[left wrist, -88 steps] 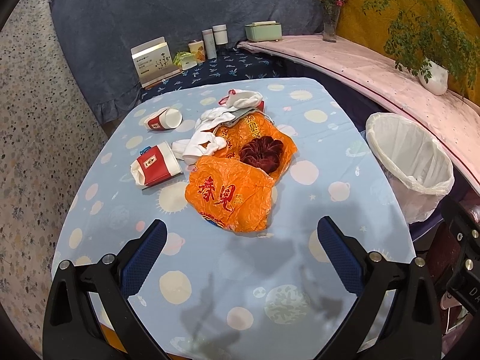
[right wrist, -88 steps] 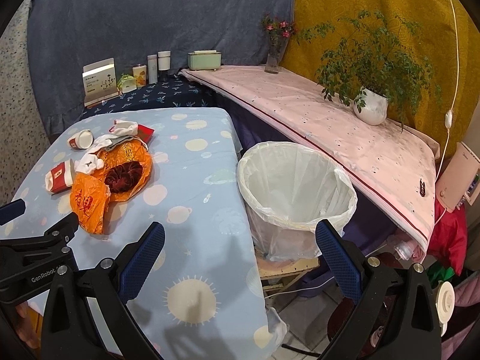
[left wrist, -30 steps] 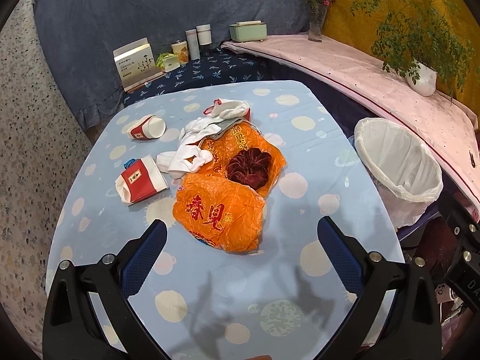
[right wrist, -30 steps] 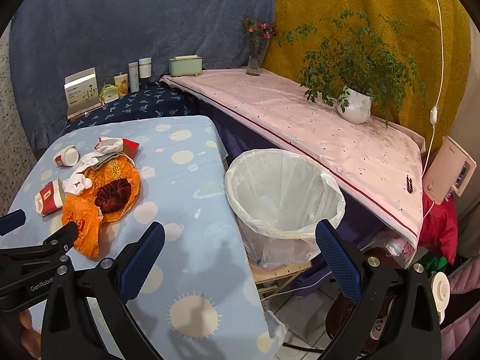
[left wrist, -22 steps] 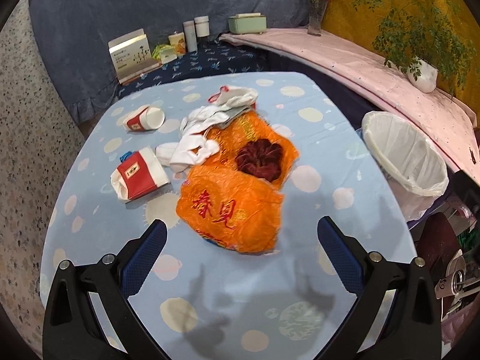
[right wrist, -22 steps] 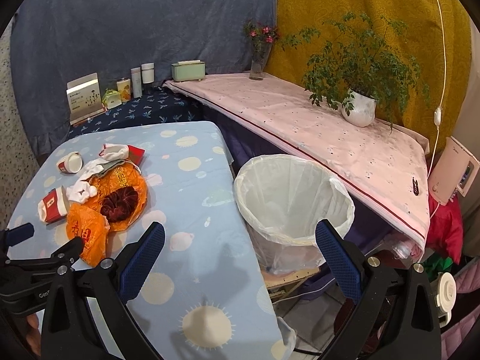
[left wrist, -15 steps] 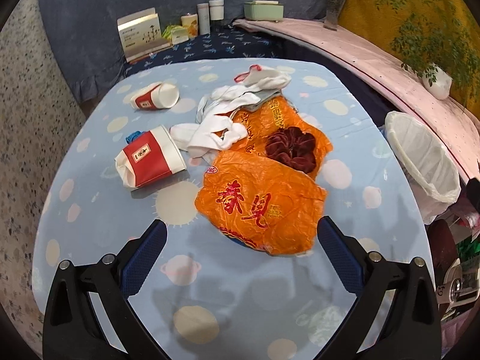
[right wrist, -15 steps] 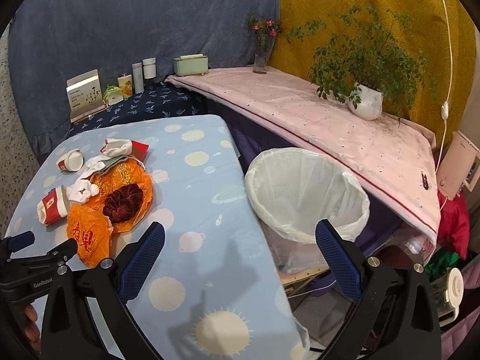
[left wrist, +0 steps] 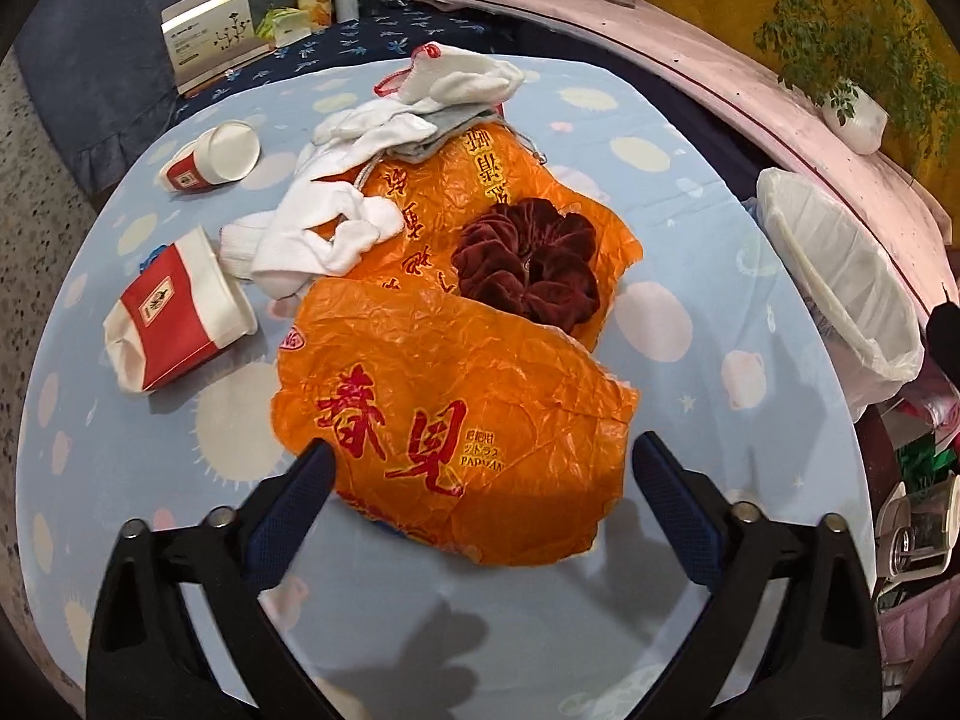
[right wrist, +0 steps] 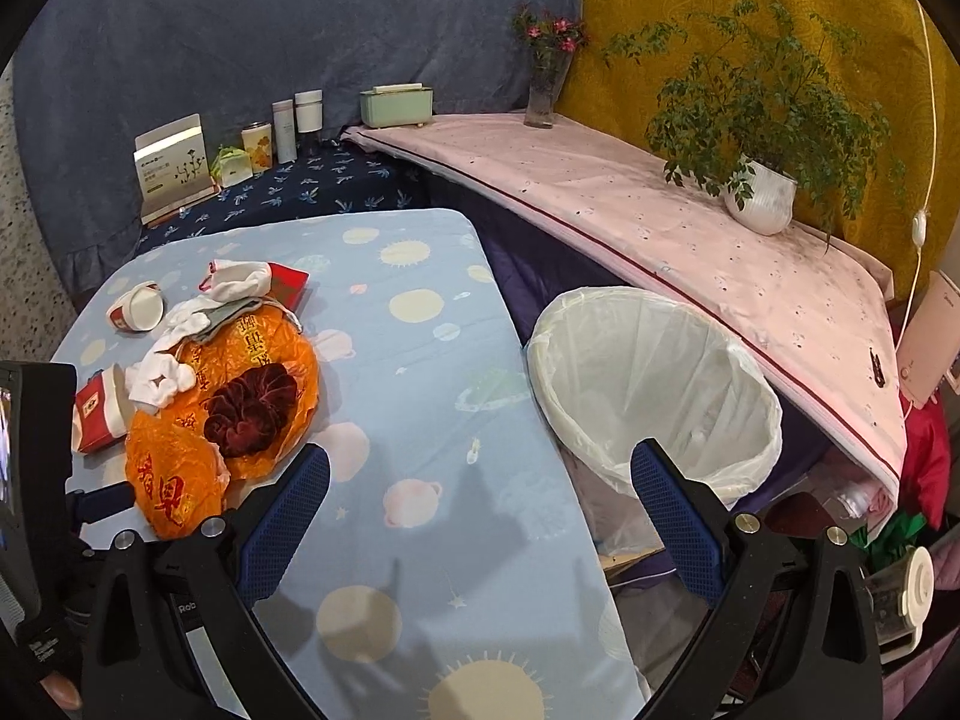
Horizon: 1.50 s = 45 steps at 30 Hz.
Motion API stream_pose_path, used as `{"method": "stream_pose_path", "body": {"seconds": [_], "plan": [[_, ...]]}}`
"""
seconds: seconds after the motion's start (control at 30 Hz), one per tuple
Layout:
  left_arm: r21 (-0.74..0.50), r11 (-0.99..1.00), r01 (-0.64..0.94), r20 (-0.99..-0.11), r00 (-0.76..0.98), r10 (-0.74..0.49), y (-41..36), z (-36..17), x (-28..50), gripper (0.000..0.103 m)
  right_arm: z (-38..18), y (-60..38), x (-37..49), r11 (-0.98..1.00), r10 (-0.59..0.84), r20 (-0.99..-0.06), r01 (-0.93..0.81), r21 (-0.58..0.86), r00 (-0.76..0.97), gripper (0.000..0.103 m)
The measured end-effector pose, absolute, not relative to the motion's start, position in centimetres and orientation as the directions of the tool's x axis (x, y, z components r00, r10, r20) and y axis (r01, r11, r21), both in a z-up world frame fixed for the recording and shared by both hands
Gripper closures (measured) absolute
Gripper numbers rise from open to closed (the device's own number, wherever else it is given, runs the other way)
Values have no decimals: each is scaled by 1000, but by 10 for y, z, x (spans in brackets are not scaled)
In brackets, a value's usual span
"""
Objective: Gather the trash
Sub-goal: 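Reach the right gripper to the dark red scrunchie and grasp it while the left gripper grasps the orange bag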
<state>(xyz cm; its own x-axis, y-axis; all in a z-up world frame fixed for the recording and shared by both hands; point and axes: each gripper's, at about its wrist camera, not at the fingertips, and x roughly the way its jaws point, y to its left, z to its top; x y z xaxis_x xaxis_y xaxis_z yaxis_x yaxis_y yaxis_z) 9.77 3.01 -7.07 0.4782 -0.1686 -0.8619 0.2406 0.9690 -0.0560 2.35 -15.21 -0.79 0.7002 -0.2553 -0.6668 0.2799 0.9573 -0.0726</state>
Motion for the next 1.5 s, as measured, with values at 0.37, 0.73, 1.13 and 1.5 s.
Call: {"method": "stream_pose_path", "body": {"seconds": [0.37,0.73,1.13,1.5], "plan": [[-124,945,303,-842,472,-262,50,-49,101,96,-30,-128,52,977,-173,-707,209,-36,686,7],[-123,959,255,-802,543,-247,85,-13,120,96,-46,-78,97,997,-37,-742,76,20,670,32],[-152,963,222,-805,538,-250,100,-14,149,96,-89,-43,143,998,46,-812,9,64,582,40],[-153,962,227,-803,538,-255,96,-14,147,96,-90,-45,142,996,80,-818,-7,93,569,75]]}}
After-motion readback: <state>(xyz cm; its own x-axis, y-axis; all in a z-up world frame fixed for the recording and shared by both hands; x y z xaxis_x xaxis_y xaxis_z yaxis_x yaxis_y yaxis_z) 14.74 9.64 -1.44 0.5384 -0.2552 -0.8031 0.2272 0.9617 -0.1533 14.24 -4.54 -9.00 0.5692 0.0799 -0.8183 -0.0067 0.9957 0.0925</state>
